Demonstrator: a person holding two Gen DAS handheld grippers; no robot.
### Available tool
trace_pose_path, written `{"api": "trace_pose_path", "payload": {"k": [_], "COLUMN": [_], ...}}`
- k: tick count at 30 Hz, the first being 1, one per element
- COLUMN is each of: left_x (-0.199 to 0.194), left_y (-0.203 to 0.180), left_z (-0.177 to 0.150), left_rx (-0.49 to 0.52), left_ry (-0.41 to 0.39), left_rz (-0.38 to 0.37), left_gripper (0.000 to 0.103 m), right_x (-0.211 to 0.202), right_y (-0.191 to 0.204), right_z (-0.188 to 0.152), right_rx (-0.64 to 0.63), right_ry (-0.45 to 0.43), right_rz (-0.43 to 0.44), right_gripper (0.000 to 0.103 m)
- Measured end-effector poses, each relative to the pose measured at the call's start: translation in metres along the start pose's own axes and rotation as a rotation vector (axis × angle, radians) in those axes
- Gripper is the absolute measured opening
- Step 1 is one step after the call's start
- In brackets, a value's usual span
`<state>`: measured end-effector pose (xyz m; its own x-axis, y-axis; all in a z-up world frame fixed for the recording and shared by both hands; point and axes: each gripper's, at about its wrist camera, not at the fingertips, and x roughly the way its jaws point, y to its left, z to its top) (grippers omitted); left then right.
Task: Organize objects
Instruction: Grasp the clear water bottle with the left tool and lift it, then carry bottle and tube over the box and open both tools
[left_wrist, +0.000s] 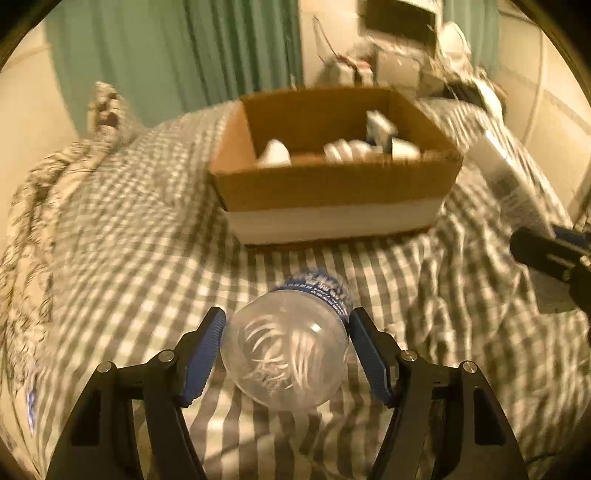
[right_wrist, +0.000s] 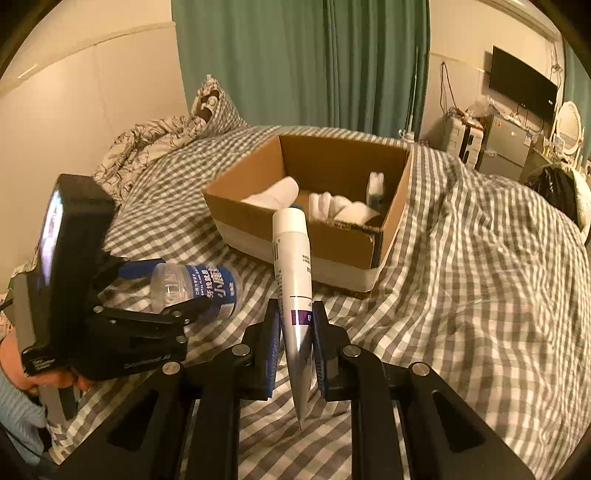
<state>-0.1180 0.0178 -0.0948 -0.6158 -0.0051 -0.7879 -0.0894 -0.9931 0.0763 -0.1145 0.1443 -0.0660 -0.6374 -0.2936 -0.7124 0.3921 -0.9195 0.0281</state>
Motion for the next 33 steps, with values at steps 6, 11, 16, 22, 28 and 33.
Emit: {"api": "trace_pose_path", "payload": {"k": [6, 11, 16, 22, 28, 33], "left_x": [-0.057, -0.091, -0.112, -0.119, -0.1, -0.068], "left_y": [0.003, 0.003, 0.002, 0.004, 0.009, 0.014], "left_z": [0.011, 0.028, 0.054, 0.095, 0.137, 0.159], "left_rx": [-0.019, -0.009, -0.001, -0.015, -0.019, -0.02], "left_ry": [-0.146, -0.233, -0.302, -0.365, -0.377, -0.356], "left_rz": [0.044, 0.044, 0.029, 0.027, 0.04, 0.052], "left_gripper": [0.069, 0.069, 0.069, 0.069, 0.069, 0.069], "right_x": [-0.025, -0.043, -0.059, -0.066, -0.052, -0.031], "right_y": [0.007, 0.013, 0.012, 0.005, -0.009, -0.021], "right_z": [0.006, 0.013, 0.035, 0.075, 0.114, 0.146], "right_rx": [-0.01, -0.029, -0.043, -0.06, -0.057, -0.07], "right_ry": [-0.053, -0.095, -0.158, -0.215, -0.235, -0.23], "right_rz": [-0.01, -0.027, -0.045, -0.057, -0.059, -0.073], "right_gripper": [0.015, 0.015, 0.015, 0.015, 0.015, 0.015]}}
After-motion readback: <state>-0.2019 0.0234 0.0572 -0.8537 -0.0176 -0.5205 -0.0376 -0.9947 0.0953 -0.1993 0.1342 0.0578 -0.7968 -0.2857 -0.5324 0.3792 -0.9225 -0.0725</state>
